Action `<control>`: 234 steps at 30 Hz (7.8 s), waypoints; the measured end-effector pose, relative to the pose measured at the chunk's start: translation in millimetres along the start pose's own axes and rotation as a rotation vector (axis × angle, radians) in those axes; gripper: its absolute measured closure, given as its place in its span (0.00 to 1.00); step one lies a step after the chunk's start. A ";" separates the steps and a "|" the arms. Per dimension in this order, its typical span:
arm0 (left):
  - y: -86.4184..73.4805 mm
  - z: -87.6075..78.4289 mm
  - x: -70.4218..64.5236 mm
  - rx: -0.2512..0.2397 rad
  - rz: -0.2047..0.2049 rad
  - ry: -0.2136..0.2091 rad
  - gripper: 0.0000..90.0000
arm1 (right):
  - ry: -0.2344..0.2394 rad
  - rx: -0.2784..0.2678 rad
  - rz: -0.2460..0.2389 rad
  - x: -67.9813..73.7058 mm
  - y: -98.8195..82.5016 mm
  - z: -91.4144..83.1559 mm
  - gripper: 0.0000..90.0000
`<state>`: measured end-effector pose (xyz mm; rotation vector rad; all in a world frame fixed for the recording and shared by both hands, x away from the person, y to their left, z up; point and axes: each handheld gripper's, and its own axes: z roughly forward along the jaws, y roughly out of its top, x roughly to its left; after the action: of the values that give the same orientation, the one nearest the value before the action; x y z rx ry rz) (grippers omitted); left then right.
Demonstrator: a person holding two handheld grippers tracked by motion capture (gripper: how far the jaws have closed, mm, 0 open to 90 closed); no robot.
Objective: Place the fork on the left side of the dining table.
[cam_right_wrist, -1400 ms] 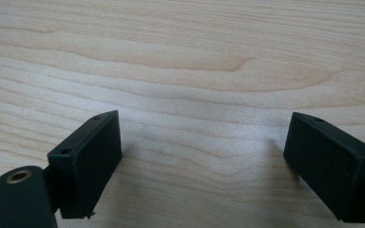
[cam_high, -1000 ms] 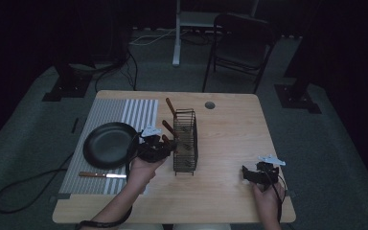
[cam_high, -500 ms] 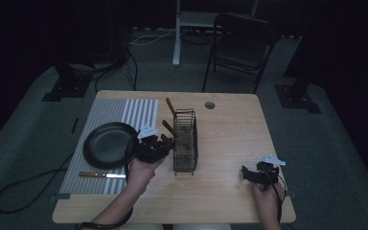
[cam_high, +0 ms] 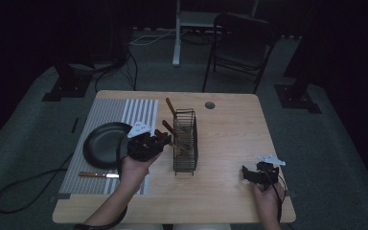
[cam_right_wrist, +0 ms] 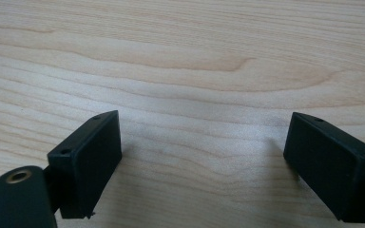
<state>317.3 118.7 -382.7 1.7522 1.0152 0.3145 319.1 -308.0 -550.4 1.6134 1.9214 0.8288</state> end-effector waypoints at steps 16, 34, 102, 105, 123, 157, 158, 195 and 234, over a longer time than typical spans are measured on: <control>44.2 -10.2 9.6 -0.097 -0.023 -0.014 0.85 | 0.000 0.000 0.000 0.0 0.0 0.0 0.13; 79.7 -13.6 55.8 -0.169 -0.065 0.052 0.86 | 0.000 -0.001 0.000 0.0 0.0 0.1 0.13; 22.5 31.9 260.6 0.003 -0.255 0.268 0.85 | 0.000 0.000 0.000 0.1 -0.1 0.1 0.13; 20.4 37.2 261.5 0.024 -0.250 0.249 0.86 | 0.000 0.000 0.000 0.1 -0.1 0.1 0.13; -0.6 31.1 283.1 0.007 -0.402 0.253 0.84 | 0.000 0.000 0.000 0.1 -0.1 0.1 0.13; -13.7 38.1 294.1 -0.118 -0.572 0.158 0.89 | -0.001 0.000 0.000 0.1 -0.1 0.1 0.13; -14.5 40.0 293.9 -0.103 -0.565 0.169 0.89 | 0.000 0.000 0.000 0.1 -0.1 0.1 0.13; -31.4 54.9 305.1 0.119 -0.559 0.410 0.43 | -0.001 0.000 0.000 0.1 -0.1 0.0 0.13; -24.5 18.5 247.6 0.164 -0.258 0.531 0.30 | 0.000 0.000 0.001 0.1 0.0 0.0 0.13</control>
<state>467.6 296.2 -473.3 1.6917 1.6712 0.5616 319.0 -307.8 -550.5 1.6144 1.9211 0.8286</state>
